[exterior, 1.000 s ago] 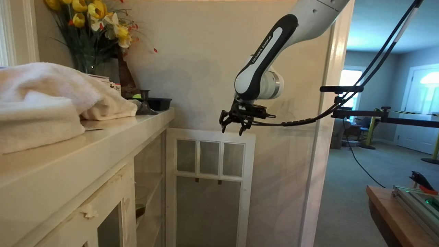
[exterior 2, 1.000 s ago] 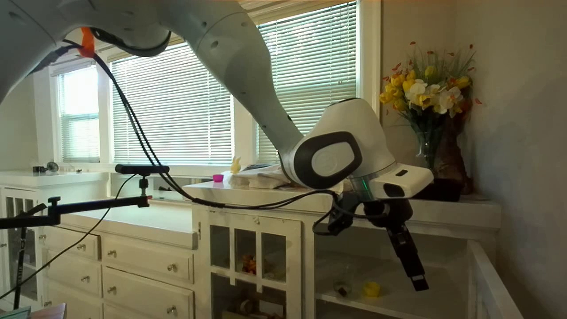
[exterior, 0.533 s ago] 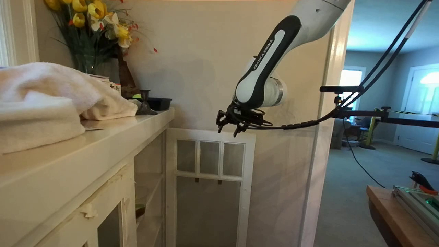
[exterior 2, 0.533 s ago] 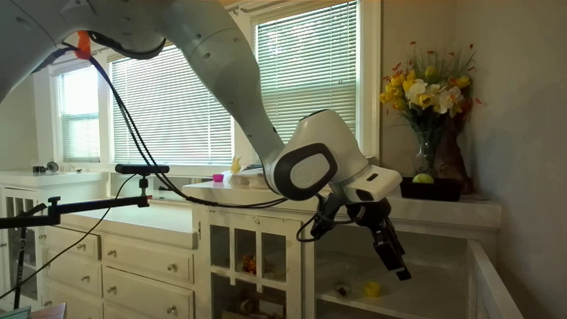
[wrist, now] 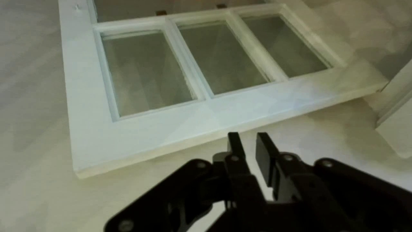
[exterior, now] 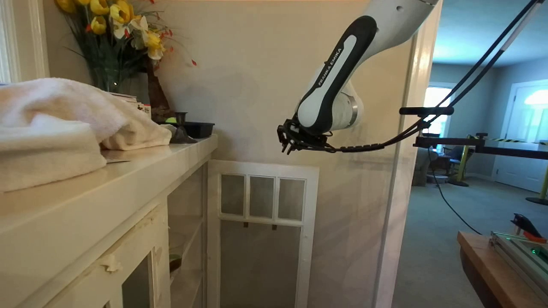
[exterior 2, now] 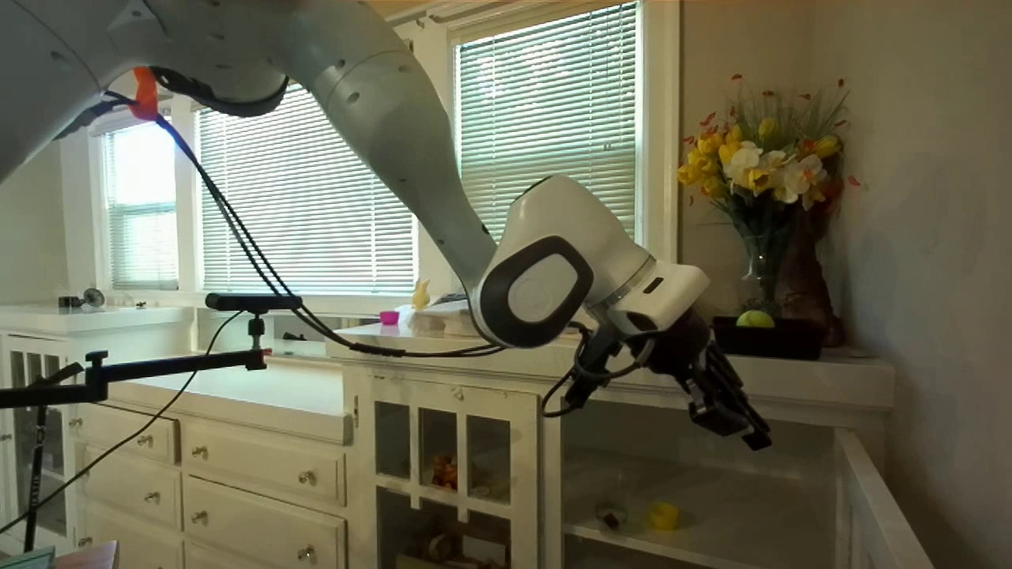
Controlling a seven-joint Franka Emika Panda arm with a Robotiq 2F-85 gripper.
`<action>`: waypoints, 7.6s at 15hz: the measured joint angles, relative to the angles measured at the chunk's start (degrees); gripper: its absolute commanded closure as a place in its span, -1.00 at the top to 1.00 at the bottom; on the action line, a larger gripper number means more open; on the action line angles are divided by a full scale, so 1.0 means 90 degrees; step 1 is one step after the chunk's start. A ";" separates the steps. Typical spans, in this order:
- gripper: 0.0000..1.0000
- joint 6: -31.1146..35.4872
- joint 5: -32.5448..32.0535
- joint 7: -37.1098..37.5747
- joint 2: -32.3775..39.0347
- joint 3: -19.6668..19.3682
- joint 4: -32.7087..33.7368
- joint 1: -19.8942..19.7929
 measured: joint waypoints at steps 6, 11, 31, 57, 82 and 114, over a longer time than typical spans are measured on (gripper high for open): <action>-1.00 -0.0370 0.0142 0.0208 0.0350 -0.1030 0.0382 0.0099; -1.00 -0.1294 0.0137 0.0208 0.0755 -0.1305 0.1075 -0.0099; -1.00 -0.3919 -0.0254 0.0139 0.2202 0.1413 0.4689 -0.3372; -1.00 -0.5734 -0.0271 0.0098 0.2086 0.1896 0.4940 -0.3487; -1.00 -0.6656 -0.0564 -0.0316 0.1165 0.2232 0.3675 -0.3048; -1.00 -0.4222 -0.0411 -0.4883 0.0947 0.4480 0.2691 -0.3152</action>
